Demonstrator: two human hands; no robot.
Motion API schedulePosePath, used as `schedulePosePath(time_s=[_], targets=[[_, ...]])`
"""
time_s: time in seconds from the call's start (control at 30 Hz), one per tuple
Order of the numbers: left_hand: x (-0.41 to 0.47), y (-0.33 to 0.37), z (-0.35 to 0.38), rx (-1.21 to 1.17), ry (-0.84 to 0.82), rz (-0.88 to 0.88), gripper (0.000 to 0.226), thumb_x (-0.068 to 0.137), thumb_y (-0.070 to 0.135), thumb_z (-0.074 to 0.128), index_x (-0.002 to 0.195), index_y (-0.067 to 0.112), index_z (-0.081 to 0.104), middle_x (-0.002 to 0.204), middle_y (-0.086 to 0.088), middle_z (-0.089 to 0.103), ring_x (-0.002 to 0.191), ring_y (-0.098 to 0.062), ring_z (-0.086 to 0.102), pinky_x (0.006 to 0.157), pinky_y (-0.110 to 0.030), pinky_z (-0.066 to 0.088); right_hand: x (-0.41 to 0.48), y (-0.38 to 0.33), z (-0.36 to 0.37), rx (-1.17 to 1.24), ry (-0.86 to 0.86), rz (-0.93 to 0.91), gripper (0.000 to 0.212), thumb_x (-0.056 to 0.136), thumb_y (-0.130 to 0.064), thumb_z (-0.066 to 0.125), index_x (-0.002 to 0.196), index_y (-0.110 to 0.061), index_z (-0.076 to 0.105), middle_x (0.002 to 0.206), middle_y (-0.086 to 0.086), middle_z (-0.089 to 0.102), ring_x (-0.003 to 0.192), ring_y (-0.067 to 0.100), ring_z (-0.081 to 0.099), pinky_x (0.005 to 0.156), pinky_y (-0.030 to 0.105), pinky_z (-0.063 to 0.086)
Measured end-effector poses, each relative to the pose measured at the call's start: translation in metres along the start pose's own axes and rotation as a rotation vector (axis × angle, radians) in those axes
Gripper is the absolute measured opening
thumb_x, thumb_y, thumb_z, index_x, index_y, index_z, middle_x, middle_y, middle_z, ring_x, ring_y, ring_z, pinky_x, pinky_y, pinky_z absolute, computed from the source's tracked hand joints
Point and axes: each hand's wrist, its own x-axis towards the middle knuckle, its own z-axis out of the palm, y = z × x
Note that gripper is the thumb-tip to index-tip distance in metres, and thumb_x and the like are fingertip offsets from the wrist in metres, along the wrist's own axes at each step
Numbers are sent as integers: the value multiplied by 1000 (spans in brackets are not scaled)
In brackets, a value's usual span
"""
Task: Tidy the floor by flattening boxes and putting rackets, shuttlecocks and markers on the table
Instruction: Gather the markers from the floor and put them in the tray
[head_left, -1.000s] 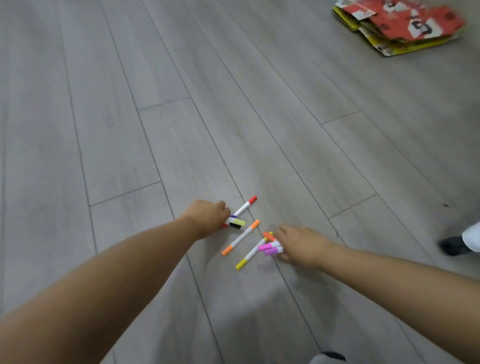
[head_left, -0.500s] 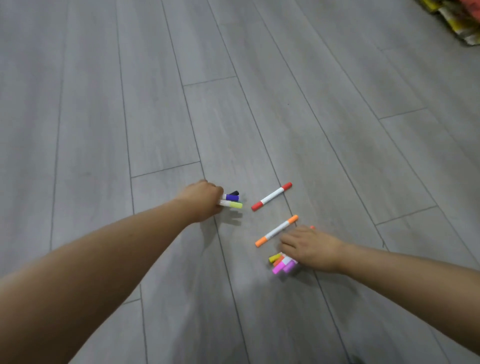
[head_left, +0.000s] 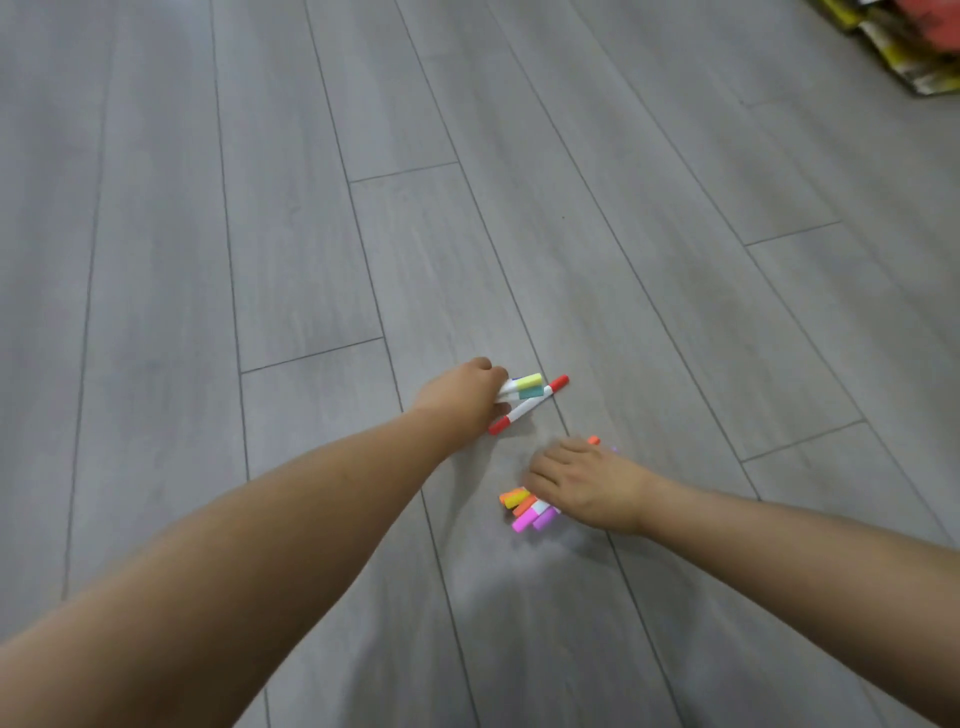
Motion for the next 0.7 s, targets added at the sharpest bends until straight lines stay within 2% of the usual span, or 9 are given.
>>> schedulePosePath(time_s=[0.07, 0.13, 0.23, 0.3, 0.4, 0.47, 0.57, 0.63, 0.7], targets=[[11, 15, 12, 6, -8, 37, 31, 97, 37, 58, 117, 13, 60, 114, -10, 54, 99, -33, 60, 78, -39, 49, -6, 2, -2, -20, -68, 36, 21, 81, -11, 48, 92, -13, 65, 88, 6, 63, 75, 25, 60, 72, 34, 48], [20, 27, 24, 41, -18, 50, 34, 98, 38, 57, 118, 11, 57, 116, -12, 52, 98, -37, 61, 73, -39, 45, -18, 8, -5, -4, -156, 77, 15, 70, -23, 63, 83, -16, 64, 81, 4, 62, 70, 24, 61, 68, 32, 48], [36, 40, 35, 127, -39, 75, 30, 101, 31, 51, 122, 9, 53, 119, -14, 52, 100, -39, 61, 72, -41, 42, -49, 18, 3, 94, -285, 196, 40, 46, -40, 78, 77, -21, 62, 76, 0, 62, 63, 21, 63, 61, 25, 49], [43, 47, 32, 193, -92, 93, 25, 102, 22, 46, 122, 8, 51, 122, -14, 53, 104, -36, 60, 73, -40, 41, -70, 24, 7, 141, -269, 271, 39, 53, -48, 74, 78, -23, 59, 76, -1, 62, 63, 21, 64, 56, 26, 51], [35, 53, 11, 227, -176, 28, 28, 99, 15, 44, 126, 8, 49, 125, -15, 57, 111, -35, 57, 78, -38, 41, -94, 30, -6, 213, -213, 437, 37, 71, -57, 50, 88, -24, 54, 81, -1, 64, 68, 22, 66, 54, 25, 50], [15, 57, -13, 195, -250, -29, 27, 99, 14, 45, 126, 9, 49, 122, -15, 61, 107, -33, 58, 76, -36, 40, -104, 25, -33, 315, -287, 547, 36, 79, -50, 52, 96, -19, 58, 93, 4, 65, 83, 27, 67, 64, 30, 52], [-20, 74, -60, 136, -330, -74, 26, 100, 13, 47, 125, 9, 48, 116, -15, 63, 89, -28, 53, 72, -35, 39, -115, 16, -92, 382, -457, 743, 34, 90, -40, 54, 116, -18, 53, 116, 5, 60, 106, 28, 61, 81, 35, 47], [-44, 93, -101, 117, -376, -89, 26, 98, 9, 48, 125, 8, 45, 114, -15, 62, 81, -27, 51, 70, -36, 39, -119, 12, -141, 398, -482, 801, 38, 92, -40, 52, 124, -21, 47, 118, 3, 60, 107, 27, 62, 80, 35, 48], [-68, 114, -148, 110, -379, -72, 27, 97, 9, 47, 124, 8, 44, 113, -15, 62, 82, -30, 55, 68, -36, 40, -125, 8, -197, 395, -445, 840, 36, 92, -38, 51, 123, -22, 46, 114, 3, 63, 101, 29, 64, 75, 35, 49]])
